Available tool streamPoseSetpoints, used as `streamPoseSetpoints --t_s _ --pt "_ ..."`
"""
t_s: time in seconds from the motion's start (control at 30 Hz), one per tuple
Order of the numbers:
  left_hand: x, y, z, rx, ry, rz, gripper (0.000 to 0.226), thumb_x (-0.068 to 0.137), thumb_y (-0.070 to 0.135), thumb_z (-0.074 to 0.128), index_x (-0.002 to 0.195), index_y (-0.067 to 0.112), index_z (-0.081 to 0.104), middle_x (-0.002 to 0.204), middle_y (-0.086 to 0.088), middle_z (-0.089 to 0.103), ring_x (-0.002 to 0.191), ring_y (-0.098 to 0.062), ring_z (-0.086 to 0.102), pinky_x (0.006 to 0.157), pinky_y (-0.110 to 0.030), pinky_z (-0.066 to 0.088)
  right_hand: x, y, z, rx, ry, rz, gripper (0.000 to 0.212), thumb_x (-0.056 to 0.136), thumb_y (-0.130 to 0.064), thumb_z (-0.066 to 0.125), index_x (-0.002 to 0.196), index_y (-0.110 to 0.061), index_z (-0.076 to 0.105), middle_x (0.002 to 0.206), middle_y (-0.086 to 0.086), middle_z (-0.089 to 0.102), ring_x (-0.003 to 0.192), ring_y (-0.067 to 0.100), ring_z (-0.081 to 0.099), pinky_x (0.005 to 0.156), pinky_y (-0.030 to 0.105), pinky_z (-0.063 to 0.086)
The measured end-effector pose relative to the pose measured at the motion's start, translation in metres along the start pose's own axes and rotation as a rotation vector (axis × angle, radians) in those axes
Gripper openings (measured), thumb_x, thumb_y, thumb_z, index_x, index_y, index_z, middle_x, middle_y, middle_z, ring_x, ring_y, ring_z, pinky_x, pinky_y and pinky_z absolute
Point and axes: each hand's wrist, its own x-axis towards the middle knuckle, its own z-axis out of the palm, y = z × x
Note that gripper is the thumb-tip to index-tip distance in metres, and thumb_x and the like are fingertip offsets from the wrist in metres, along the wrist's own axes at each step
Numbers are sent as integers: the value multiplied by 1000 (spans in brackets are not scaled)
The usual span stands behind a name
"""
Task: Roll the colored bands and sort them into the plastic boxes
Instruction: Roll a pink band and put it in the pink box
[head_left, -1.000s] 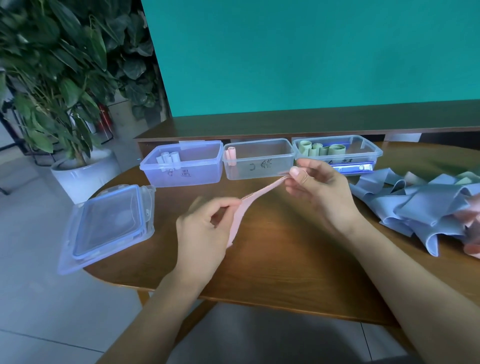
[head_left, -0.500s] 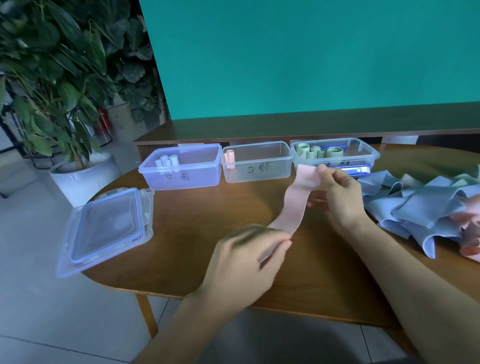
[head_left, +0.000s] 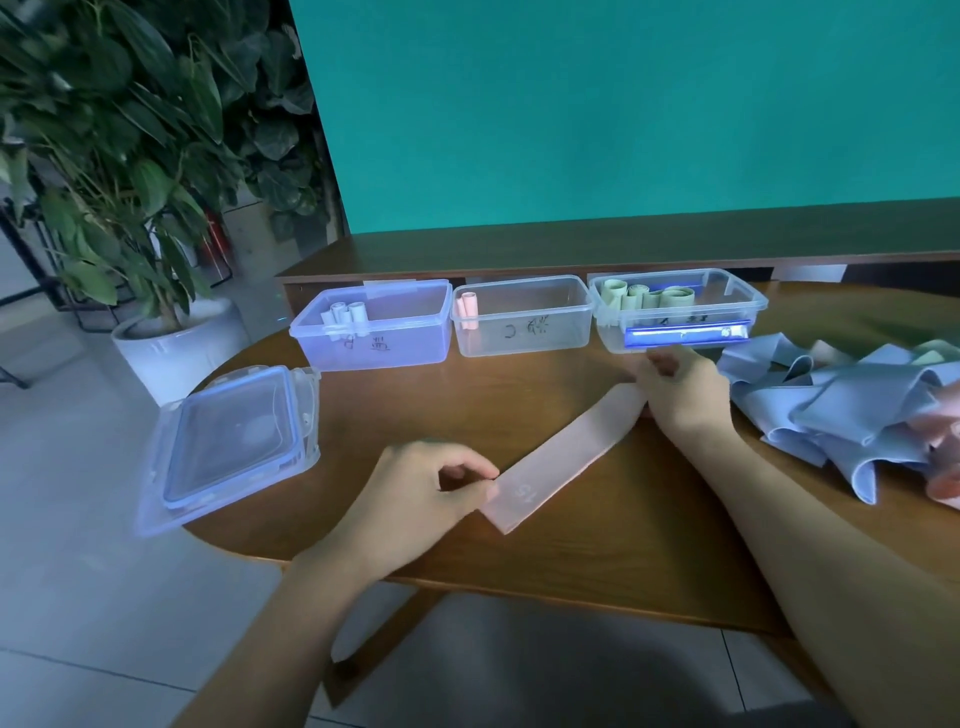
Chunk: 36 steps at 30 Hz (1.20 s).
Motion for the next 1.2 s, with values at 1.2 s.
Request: streamPoseSetpoints --t_s 1.2 --pt "-32 26 3 -257 246 -307 13 86 28 72 92 39 76 87 25 71 72 0 69 71 -15 53 16 -27 48 385 -117 2 17 98 -40 62 98 -23 67 92 -10 70 88 13 68 72 27 57"
